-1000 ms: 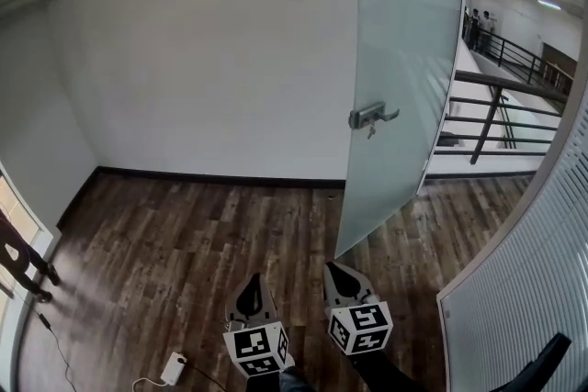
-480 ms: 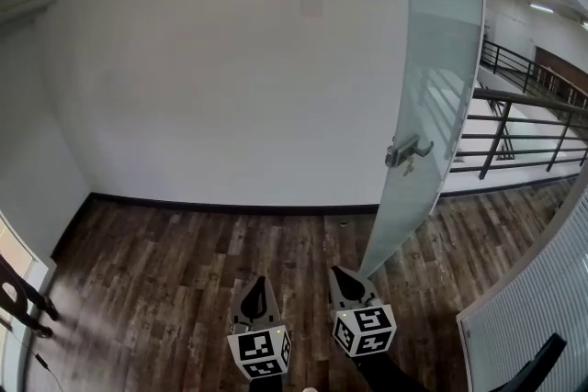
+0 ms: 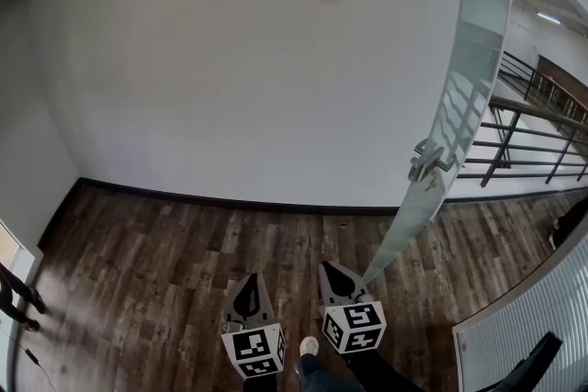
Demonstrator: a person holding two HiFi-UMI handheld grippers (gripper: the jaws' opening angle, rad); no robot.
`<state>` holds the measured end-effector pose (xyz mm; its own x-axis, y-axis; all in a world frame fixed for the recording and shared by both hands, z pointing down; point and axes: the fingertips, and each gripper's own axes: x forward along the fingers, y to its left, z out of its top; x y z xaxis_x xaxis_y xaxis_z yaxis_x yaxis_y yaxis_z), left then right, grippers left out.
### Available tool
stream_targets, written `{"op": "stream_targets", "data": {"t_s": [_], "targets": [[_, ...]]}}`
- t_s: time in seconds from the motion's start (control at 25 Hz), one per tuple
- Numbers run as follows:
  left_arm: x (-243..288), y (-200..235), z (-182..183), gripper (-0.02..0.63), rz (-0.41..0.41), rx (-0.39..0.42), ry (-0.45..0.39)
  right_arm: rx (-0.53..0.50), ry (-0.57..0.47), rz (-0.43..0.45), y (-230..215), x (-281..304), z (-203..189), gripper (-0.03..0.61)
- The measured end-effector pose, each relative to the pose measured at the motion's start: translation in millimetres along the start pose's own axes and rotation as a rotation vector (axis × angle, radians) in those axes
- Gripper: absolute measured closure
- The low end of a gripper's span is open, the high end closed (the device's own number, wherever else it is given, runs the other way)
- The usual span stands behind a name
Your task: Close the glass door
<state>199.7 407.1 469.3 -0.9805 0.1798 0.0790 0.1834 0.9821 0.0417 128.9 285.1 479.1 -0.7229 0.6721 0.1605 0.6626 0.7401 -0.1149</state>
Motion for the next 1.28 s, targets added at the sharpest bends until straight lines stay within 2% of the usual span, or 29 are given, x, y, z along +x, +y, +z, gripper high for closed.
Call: {"op": "stream_targets", "data": {"t_s": [0.24,0.4,0.56,0.84,1.12,1.28], "targets": [[101,47,3,0.614,0.029,0.013,0.010,0.004,-0.001,0.023,-15,112,14,0.580],[175,64,20,0.614,0.026,0.022,-0.013,-0.006,-0.007,0.026,-36,181,34,0.580],[234,69,33,0.614,-0.003,0.037,-0.023,-0.010,-0.021,0.004,-57,232,50,0.580],[316,93,28,0.614,-0.028,0.030,0.008,0.011,0.008,-0.036,-82,310,49,0.580],[428,147,36,0.614,-0.097,0.037,0.020,0.017,0.019,-0.118,-98,418,62,0.580],[489,154,47,0.614,-0.205,0.031,0.007,0.019,-0.018,-0.213,-117,465,85,0.580]]}}
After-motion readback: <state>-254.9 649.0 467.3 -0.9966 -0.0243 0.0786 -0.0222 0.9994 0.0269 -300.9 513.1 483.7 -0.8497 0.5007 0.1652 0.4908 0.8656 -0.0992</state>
